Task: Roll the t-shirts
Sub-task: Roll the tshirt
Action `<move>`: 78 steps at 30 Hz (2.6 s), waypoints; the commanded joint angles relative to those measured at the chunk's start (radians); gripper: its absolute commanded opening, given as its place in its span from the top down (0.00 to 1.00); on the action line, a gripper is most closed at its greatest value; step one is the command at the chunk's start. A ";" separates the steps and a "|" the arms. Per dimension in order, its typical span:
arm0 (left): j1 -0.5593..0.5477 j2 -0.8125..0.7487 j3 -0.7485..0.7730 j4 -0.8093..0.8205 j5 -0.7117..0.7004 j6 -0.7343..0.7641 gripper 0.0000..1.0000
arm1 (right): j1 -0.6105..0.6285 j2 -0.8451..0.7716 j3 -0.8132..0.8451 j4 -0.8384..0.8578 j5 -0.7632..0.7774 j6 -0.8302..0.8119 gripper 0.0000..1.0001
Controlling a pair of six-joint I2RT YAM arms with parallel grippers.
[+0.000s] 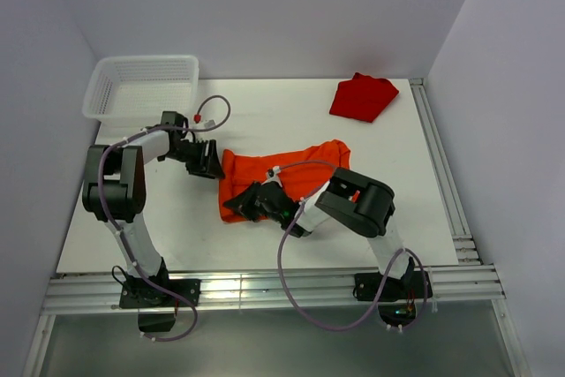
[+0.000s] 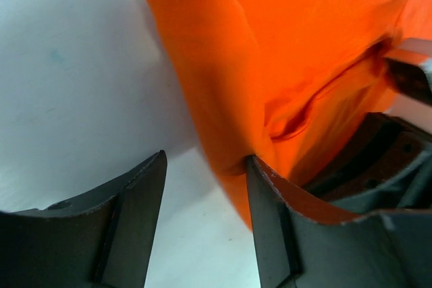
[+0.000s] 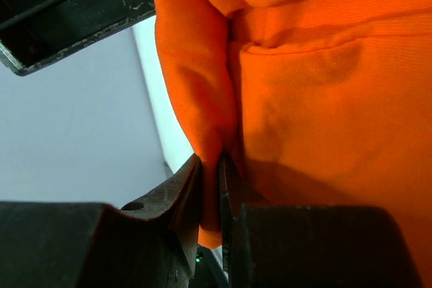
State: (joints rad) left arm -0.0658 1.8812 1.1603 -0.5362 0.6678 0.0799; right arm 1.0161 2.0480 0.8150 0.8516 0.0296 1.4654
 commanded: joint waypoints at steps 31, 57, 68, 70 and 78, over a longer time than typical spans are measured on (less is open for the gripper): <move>-0.172 -0.017 0.018 0.074 -0.339 -0.072 0.48 | 0.114 -0.100 0.588 -1.262 0.495 -0.227 0.44; -0.195 0.001 0.036 0.056 -0.349 -0.071 0.48 | 0.171 0.129 0.966 -1.464 0.604 -0.393 0.45; -0.198 0.007 0.053 0.047 -0.347 -0.071 0.46 | 0.179 0.199 0.998 -1.597 0.627 -0.336 0.46; -0.198 0.007 0.058 0.047 -0.344 -0.071 0.45 | 0.182 0.204 0.994 -1.609 0.627 -0.329 0.45; -0.200 0.012 0.116 0.010 -0.320 -0.068 0.40 | 0.191 0.241 1.004 -1.628 0.595 -0.324 0.47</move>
State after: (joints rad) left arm -0.2607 1.8786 1.2247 -0.5125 0.3611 -0.0010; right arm 1.1965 2.2635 1.7916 -0.7322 0.6117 1.1221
